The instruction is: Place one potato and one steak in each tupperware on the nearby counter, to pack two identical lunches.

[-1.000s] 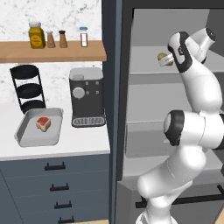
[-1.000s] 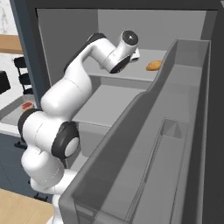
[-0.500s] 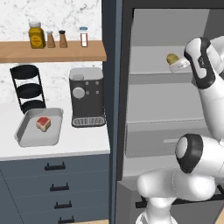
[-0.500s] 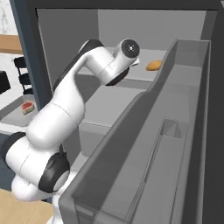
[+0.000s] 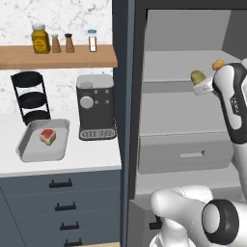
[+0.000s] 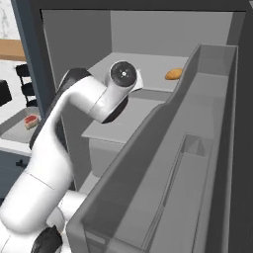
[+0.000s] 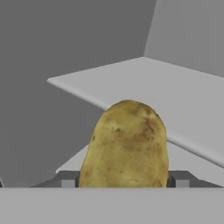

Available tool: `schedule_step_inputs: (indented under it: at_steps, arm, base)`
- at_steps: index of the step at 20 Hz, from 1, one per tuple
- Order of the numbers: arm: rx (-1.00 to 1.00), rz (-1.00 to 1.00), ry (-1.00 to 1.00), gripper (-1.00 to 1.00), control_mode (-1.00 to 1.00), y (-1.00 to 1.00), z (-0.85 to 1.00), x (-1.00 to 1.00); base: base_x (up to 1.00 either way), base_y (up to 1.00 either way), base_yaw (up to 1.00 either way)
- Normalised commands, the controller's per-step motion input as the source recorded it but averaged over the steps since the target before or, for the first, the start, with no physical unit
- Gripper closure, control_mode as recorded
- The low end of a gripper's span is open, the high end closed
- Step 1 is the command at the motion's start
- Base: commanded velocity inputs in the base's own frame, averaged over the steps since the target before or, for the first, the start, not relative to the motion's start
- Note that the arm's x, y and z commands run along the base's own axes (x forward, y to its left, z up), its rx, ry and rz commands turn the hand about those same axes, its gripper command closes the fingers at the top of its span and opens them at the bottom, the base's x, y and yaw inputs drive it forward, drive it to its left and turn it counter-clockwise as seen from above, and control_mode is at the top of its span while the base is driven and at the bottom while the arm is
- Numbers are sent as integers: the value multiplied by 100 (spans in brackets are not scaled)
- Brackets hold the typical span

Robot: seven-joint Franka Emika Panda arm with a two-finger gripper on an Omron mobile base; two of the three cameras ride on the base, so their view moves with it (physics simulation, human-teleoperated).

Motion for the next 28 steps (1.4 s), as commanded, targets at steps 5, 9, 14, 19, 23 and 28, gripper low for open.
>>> schedule_step_inputs:
  at_steps: [5, 9, 14, 19, 23, 28]
  arm:
    - [2, -16, 4, 100, -100, 29, 15, -100]
    - [4, -23, 11, 100, -100, 15, 27, -100]
    - [2, -24, 20, 100, -100, 14, 12, -100]
    - [2, -15, 14, 100, -100, 15, -2, -100]
    - [0, -2, 0, 100, -100, 31, -21, -100]
    - [0, -1, 0, 100, 100, 24, -10, -60]
  base:
    - [0, 0, 0]
    - [0, 0, 0]
    - [0, 0, 0]
    - [0, 0, 0]
    - [0, 0, 0]
    - [-40, 21, 0]
